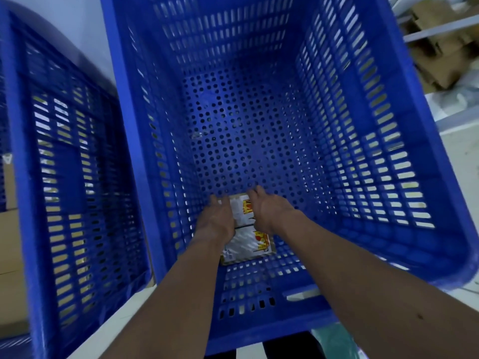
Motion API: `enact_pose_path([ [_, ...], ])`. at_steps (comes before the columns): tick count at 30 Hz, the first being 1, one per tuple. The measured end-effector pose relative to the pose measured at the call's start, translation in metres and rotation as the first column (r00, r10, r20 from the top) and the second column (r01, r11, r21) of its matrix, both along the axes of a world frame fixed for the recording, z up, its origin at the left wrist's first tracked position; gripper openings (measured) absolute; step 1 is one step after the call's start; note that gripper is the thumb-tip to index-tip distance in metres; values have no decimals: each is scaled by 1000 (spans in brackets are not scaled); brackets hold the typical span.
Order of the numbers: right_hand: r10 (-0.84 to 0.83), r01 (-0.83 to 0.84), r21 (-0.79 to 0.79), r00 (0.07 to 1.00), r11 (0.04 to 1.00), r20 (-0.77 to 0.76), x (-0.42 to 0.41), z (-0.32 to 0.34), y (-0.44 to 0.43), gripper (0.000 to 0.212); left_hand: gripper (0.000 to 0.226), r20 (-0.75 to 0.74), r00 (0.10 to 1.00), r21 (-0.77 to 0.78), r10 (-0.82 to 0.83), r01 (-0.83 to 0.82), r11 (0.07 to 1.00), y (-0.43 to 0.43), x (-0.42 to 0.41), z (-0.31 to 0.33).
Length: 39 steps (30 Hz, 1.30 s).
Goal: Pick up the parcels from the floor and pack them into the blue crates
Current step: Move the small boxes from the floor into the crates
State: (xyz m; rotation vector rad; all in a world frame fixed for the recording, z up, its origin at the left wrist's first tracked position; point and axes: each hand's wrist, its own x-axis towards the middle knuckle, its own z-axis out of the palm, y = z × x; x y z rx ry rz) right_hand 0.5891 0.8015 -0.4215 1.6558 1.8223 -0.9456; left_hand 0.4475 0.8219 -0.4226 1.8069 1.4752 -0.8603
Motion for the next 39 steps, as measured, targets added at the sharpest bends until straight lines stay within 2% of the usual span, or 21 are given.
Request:
enact_pose_path([
  [8,-28,29,-91,1000,995,11,15,26,-6,82,76,-9,999,-3,-46,46,999,6,5,31],
  [15,-120,121,-127,993,984,18,41,103,-22,71,71,47,992,41,-116,114,993,2,13,99],
  [21,-199,199,-23,980,980,12,58,195,-51,57,77,92,981,106,-169,160,981,-21,13,190],
  [25,-252,253,76,967,964,-20,66,252,-77,64,75,122,975,129,-184,169,977,-43,9,251],
  [33,-458,457,104,889,884,-15,68,331,-147,69,67,183,941,170,-286,256,952,-67,9,322],
  [39,-706,690,182,708,700,31,42,370,-225,56,45,300,812,248,-500,440,863,-79,1,336],
])
